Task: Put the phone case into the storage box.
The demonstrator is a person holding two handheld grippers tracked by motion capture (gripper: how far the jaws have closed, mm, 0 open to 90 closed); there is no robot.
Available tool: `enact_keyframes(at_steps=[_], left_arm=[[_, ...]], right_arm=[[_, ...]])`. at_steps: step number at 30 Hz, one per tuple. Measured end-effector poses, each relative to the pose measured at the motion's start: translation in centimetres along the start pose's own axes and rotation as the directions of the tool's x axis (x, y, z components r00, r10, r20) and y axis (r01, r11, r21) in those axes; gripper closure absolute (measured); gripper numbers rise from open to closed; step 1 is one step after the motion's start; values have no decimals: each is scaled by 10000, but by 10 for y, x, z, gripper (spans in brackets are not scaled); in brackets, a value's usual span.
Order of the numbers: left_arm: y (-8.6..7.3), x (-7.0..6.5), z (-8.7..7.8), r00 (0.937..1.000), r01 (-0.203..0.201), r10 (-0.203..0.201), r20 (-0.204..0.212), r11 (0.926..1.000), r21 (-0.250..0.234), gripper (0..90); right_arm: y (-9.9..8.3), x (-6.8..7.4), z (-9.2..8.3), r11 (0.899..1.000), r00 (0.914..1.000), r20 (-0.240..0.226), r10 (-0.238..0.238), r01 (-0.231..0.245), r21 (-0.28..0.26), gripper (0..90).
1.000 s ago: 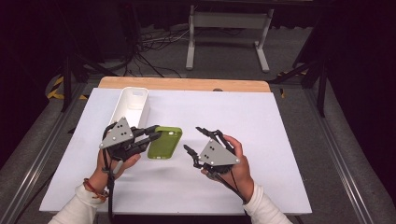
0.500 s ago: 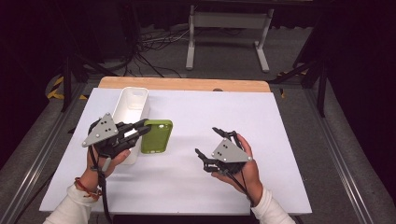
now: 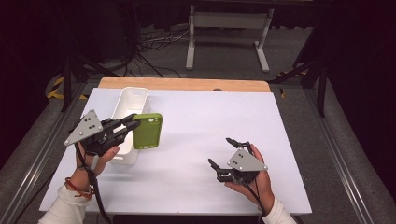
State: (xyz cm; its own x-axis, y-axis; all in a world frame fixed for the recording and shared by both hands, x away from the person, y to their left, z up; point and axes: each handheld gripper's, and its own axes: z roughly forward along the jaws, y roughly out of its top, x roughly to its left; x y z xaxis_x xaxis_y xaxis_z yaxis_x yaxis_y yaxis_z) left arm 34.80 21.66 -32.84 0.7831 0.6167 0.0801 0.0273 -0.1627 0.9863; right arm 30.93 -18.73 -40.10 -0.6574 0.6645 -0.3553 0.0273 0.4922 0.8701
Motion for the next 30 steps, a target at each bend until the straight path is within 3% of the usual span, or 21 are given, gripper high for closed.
enact_keyframes(at_steps=[4, 13, 19, 20, 27, 30], left_arm=[[4, 4, -10, 9998, 27, -32, -182, 9996, -284, 784], [10, 15, -29, 9972, -89, 42, -746, 9980, -630, 784], [8, 27, -36, 9947, 117, -194, -1005, 9969, -772, 784], [6, 31, -38, 9926, 136, -243, -1192, 9958, -901, 784], [6, 57, -37, 9888, 316, -474, -1418, 9933, -1112, 784], [9, 71, -28, 9848, 279, -399, -1693, 9970, -726, 785]], right_arm=[[-11, 3, -10, 9994, 9992, 321, -245, 253, -246, 148], [-29, 4, -19, 9980, 9982, 117, 589, -592, 228, 138], [-37, 7, -24, 9966, 9979, 134, 635, -641, 512, 138], [-38, 6, -24, 9963, 9978, 188, 638, -648, 556, 138], [-41, 6, -22, 9955, 9974, 329, 647, -668, 669, 139], [-41, 6, -21, 9956, 9975, 257, 660, -675, 650, 139]])
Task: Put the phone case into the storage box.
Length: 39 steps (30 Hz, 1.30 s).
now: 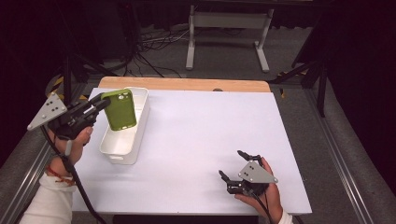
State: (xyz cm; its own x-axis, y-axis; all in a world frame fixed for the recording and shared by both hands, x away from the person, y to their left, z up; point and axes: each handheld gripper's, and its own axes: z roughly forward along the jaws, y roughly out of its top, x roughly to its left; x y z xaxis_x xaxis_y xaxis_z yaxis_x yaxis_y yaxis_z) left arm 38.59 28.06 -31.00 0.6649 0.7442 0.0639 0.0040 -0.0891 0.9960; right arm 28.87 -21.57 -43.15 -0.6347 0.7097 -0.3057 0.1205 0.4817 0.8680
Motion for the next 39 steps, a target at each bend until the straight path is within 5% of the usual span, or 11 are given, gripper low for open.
enact_keyframes(at_steps=[13, 39], left_arm=[[2, 34, 34, 9999, 125, -118, -127, 9984, 559, 785], [-40, 71, 95, 9985, 530, -504, -200, 9849, 1650, 785]], right_arm=[[3, 3, 3, 10000, 9996, -292, 6, -7, -39, 140], [2, -3, 11, 9998, 9990, -442, 115, -108, 170, 135]])
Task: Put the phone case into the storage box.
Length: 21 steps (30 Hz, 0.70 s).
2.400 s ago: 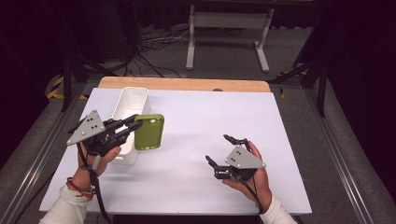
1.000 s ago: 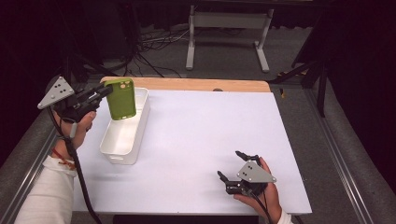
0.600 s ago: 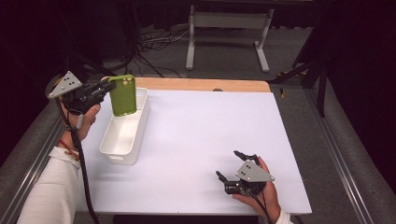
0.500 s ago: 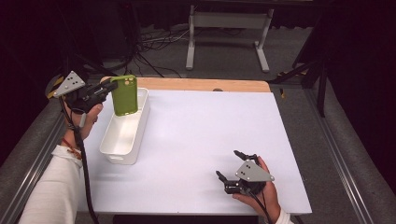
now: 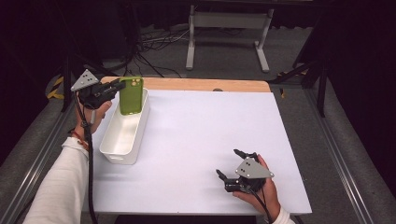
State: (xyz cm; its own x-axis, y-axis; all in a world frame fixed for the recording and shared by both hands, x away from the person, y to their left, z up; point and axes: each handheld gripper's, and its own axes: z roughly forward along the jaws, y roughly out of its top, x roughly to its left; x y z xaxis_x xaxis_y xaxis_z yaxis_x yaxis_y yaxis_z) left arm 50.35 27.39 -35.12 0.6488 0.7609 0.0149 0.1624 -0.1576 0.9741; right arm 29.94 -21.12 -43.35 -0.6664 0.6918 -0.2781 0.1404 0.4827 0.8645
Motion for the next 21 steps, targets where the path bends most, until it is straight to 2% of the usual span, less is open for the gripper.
enact_keyframes(at_steps=[2, 7, 15, 18, 21], left_arm=[[-2, 4, 1, 10000, 43, -43, 67, 10000, 30, 785], [-4, 15, 11, 9999, 95, -95, 68, 9999, 39, 785], [-7, 20, 33, 9989, 100, -103, 447, 9999, 71, 785], [-10, 21, 40, 9991, 11, -17, 431, 9999, 128, 784], [-16, 25, 43, 9988, 113, -120, 473, 9998, 139, 784]], right_arm=[[0, -1, 2, 10000, 10000, -50, 78, -78, 62, 134], [-1, -1, 2, 9998, 10000, -32, -76, 77, 161, 134], [-7, -1, -9, 9995, 9995, 305, 129, -138, 293, 135], [-9, 0, -13, 9991, 9988, 420, 253, -266, 316, 135], [-10, 1, -17, 9990, 9985, 480, 261, -277, 346, 135]])
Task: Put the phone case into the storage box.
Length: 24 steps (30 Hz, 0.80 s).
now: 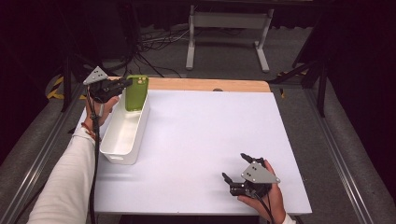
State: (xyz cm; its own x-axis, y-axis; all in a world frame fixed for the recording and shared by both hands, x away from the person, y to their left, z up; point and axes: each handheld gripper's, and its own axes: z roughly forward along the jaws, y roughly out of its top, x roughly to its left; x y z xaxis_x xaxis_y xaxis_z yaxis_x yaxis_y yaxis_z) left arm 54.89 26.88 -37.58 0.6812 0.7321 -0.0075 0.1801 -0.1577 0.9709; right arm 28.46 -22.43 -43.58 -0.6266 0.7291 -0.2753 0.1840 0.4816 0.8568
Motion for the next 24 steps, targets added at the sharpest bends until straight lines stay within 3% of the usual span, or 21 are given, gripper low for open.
enact_keyframes(at_steps=[2, 7, 13, 15, 19, 22, 24], left_arm=[[-4, 4, 2, 9999, 111, -111, 53, 9999, -52, 784], [-10, 9, 6, 10000, -76, 75, 27, 9998, 179, 784], [-19, 13, 12, 9996, 154, -155, 244, 9999, 24, 783], [-21, 14, 12, 9996, 256, -255, 100, 9997, -37, 780], [-21, 15, 12, 9995, -103, 109, -283, 9998, 184, 750], [-23, 16, 14, 9958, -526, 567, -718, 9970, 570, 708], [-24, 16, 15, 9947, -632, 686, -767, 9954, 714, 691]], right_arm=[[-1, 1, -2, 10000, 10000, 13, -16, 16, 66, 135], [-4, 4, -5, 9998, 10000, -37, -29, 30, 195, 135], [-5, 6, -7, 9998, 9999, -75, -93, 95, 201, 135], [-5, 7, -7, 9996, 9998, -94, -151, 153, 236, 135], [-4, 8, -7, 9995, 9997, -103, -214, 217, 224, 136], [-4, 8, -7, 9995, 9995, -194, -239, 243, 211, 144], [-4, 8, -7, 9995, 9995, -208, -230, 234, 192, 145]])
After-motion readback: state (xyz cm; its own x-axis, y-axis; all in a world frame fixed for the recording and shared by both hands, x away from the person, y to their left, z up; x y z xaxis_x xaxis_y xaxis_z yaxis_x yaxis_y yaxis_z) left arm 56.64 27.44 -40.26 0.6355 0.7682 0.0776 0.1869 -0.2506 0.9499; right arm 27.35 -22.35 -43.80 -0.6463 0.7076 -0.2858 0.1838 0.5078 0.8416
